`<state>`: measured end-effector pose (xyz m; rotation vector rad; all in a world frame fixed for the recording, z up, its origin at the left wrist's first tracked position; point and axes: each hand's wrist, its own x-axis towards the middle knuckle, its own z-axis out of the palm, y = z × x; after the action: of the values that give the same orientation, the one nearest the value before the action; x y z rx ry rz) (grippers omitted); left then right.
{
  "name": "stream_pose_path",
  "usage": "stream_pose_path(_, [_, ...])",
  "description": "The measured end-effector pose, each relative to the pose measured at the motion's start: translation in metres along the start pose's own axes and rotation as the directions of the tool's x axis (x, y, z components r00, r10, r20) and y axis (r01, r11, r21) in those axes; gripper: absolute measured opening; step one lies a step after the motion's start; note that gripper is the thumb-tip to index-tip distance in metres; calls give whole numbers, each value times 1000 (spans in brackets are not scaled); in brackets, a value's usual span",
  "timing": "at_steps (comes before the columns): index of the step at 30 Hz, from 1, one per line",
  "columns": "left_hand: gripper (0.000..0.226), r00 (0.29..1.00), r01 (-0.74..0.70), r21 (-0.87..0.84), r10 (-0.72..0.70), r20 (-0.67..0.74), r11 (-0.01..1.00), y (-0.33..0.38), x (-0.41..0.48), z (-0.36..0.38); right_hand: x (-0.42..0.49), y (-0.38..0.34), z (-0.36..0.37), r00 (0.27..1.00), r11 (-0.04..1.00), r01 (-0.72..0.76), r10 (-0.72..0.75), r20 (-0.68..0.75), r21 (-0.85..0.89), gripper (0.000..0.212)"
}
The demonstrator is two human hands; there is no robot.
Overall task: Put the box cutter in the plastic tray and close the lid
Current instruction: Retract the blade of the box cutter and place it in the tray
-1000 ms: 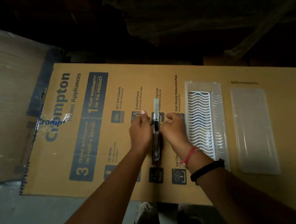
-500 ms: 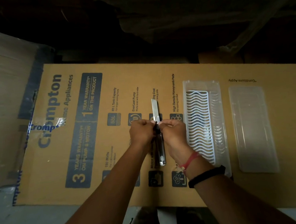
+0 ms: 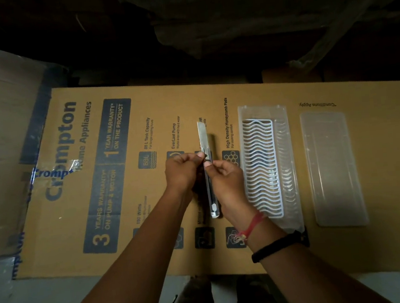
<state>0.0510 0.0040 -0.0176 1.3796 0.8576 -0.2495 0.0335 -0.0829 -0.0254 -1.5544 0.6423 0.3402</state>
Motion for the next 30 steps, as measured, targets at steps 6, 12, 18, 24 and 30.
stream_pose_path(6, [15, 999, -30, -13, 29, -37, 999, 13, -4, 5, -10, -7, -5, 998, 999, 26, -27, 51, 24, 12])
stream_pose_path(12, [19, 995, -81, -5, 81, -64, 997, 24, -9, 10, -25, -17, -13, 992, 999, 35, -39, 121, 41, 38])
stream_pose_path(18, [22, 989, -126, -65, 120, -92, 990, 35, -17, 15, -37, -24, -31, 984, 995, 1, -19, 176, 97, 47])
stream_pose_path(24, [15, 985, -170, 17, 169, 45, 985, 25, -32, 22, -46, -27, -47, 985, 990, 44, -65, 160, 133, 51])
stream_pose_path(30, [36, 959, -254, 37, 247, 136, 966, 19, -45, 29, -48, -27, -59, 990, 975, 60, -85, 109, 213, 50])
